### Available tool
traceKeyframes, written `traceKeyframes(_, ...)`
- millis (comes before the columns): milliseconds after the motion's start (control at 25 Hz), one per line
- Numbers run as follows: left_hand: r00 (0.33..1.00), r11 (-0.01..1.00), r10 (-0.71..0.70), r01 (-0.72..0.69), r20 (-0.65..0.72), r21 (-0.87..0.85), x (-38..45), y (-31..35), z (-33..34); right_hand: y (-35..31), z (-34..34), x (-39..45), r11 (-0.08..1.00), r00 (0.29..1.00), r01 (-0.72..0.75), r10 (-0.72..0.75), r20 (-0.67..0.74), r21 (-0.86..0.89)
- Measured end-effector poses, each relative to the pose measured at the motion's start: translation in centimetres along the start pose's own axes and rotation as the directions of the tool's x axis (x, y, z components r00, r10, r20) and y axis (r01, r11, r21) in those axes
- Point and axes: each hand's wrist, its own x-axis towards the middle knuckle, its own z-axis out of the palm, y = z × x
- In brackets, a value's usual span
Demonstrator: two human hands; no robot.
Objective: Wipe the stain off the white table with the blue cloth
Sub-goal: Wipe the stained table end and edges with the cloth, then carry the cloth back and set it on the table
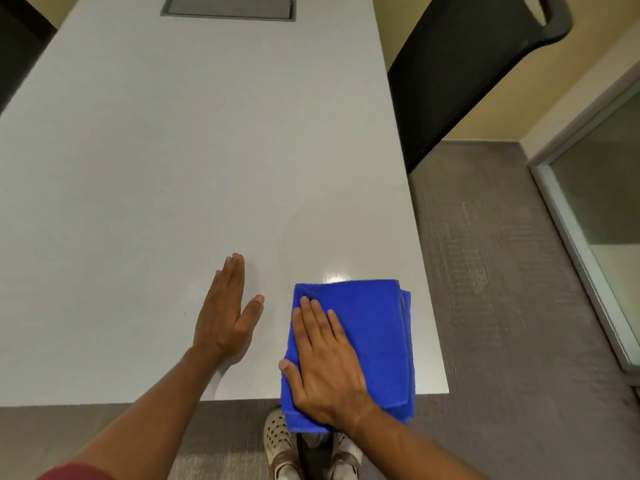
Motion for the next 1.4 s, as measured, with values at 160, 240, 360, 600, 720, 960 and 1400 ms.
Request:
traceKeyframes(160,0.999,1.000,-0.004,0.004,0.050,0.002,-1.6,1.7,-0.1,-1.5,0.4,-2.6,0.965,0.965,-0.261,0.260,-0.020,-0.007)
traceKeyframes(240,0.998,0.999,0.022,-0.024,0.060,0.032,-2.4,2.6,0.0,-2.1,0.2,-2.2,0.918,0.916,-0.397,0.398,-0.050,0.014)
traceKeyframes(360,0.997,0.998,0.037,-0.041,0.066,0.053,-3.2,3.3,0.0,-2.7,-0.4,0.0,0.830,0.830,-0.554,0.557,-0.032,0.057)
traceKeyframes(600,0.992,0.992,0.073,-0.083,0.101,0.090,-5.0,3.7,0.2,-0.6,-3.4,5.0,0.622,0.645,-0.757,0.760,0.078,0.198)
traceKeyframes(720,0.989,0.991,0.052,-0.068,0.141,0.111,-5.1,4.6,0.6,0.9,-4.9,5.4,0.645,0.682,-0.718,0.728,0.077,0.259)
traceKeyframes(960,0.994,0.992,0.036,-0.048,0.105,0.115,-3.6,7.2,1.3,7.0,-8.5,3.7,0.904,0.911,-0.389,0.406,-0.074,0.175)
traceKeyframes(1400,0.933,0.965,-0.249,0.262,0.259,-0.016,0.2,10.0,1.4,13.0,-14.1,8.9,0.998,0.918,-0.017,0.038,0.394,-0.056)
